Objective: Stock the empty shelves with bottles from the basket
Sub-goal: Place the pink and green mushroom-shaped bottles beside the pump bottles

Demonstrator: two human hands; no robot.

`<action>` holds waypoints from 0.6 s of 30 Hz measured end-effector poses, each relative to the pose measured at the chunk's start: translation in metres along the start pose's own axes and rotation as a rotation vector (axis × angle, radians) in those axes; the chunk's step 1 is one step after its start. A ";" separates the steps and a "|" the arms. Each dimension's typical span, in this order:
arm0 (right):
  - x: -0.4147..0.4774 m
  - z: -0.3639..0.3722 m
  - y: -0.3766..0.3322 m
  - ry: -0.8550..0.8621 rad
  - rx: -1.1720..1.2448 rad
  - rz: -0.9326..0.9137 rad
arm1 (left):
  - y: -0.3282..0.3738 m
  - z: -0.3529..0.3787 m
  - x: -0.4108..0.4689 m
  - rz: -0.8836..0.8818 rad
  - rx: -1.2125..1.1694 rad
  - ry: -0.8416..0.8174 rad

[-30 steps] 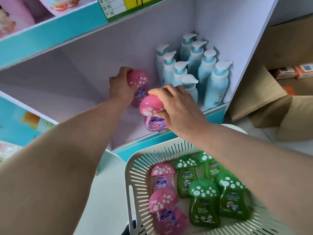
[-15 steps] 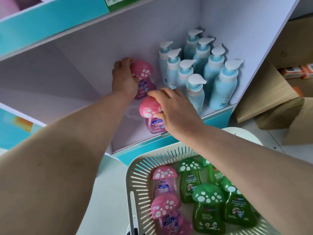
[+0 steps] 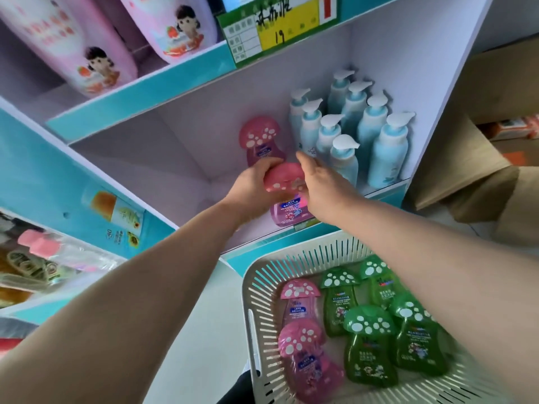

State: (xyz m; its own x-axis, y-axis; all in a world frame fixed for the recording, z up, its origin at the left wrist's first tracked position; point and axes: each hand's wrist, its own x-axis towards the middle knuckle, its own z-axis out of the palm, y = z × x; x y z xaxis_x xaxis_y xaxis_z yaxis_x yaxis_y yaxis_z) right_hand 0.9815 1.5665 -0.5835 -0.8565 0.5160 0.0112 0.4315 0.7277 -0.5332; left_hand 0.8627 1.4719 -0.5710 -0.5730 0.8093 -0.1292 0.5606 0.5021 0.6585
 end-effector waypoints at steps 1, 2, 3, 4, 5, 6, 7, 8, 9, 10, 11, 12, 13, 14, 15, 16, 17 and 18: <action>-0.003 -0.001 0.003 -0.016 -0.005 0.000 | 0.001 0.001 0.000 0.027 0.129 0.036; -0.006 -0.001 0.008 -0.028 -0.010 -0.006 | 0.002 0.001 0.001 0.037 0.186 0.067; -0.011 -0.001 0.013 -0.035 -0.027 -0.018 | 0.002 0.001 0.003 0.036 0.210 0.085; -0.015 0.001 0.016 -0.046 -0.064 -0.033 | -0.001 0.001 0.006 0.031 0.228 0.097; -0.020 0.001 0.023 -0.059 -0.118 -0.048 | -0.001 0.003 0.010 0.034 0.242 0.113; -0.024 0.002 0.028 -0.080 -0.166 -0.066 | -0.002 0.003 0.013 0.034 0.257 0.139; -0.028 0.004 0.030 -0.102 -0.204 -0.085 | -0.005 0.002 0.016 0.028 0.265 0.178; -0.030 0.005 0.032 -0.117 -0.245 -0.102 | -0.006 0.003 0.021 0.018 0.262 0.218; -0.032 0.006 0.035 -0.122 -0.287 -0.121 | -0.007 0.005 0.025 0.003 0.252 0.252; -0.032 0.007 0.038 -0.124 -0.326 -0.139 | -0.009 0.007 0.031 -0.009 0.248 0.278; -0.031 0.009 0.040 -0.125 -0.359 -0.152 | -0.011 0.009 0.036 -0.013 0.250 0.297; -0.030 0.010 0.041 -0.127 -0.387 -0.160 | -0.013 0.010 0.042 -0.016 0.255 0.310; -0.029 0.012 0.042 -0.130 -0.408 -0.163 | -0.015 0.010 0.047 -0.019 0.263 0.320; -0.028 0.014 0.043 -0.134 -0.423 -0.162 | -0.017 0.010 0.051 -0.022 0.274 0.330; -0.027 0.015 0.043 -0.138 -0.431 -0.159 | -0.019 0.009 0.056 -0.028 0.282 0.341; -0.026 0.016 0.044 -0.140 -0.433 -0.155 | -0.020 0.009 0.060 -0.034 0.281 0.355; -0.025 0.018 0.045 -0.138 -0.430 -0.153 | -0.020 0.008 0.063 -0.040 0.279 0.367; -0.024 0.019 0.046 -0.135 -0.426 -0.153 | -0.021 0.008 0.066 -0.042 0.282 0.376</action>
State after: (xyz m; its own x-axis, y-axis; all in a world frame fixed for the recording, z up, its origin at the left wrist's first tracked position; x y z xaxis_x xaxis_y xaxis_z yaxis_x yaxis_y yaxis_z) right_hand 1.0165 1.5785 -0.6242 -0.9362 0.3458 -0.0622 0.3512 0.9259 -0.1390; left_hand 0.8174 1.5171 -0.5993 -0.7464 0.6460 0.1600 0.6429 0.6377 0.4243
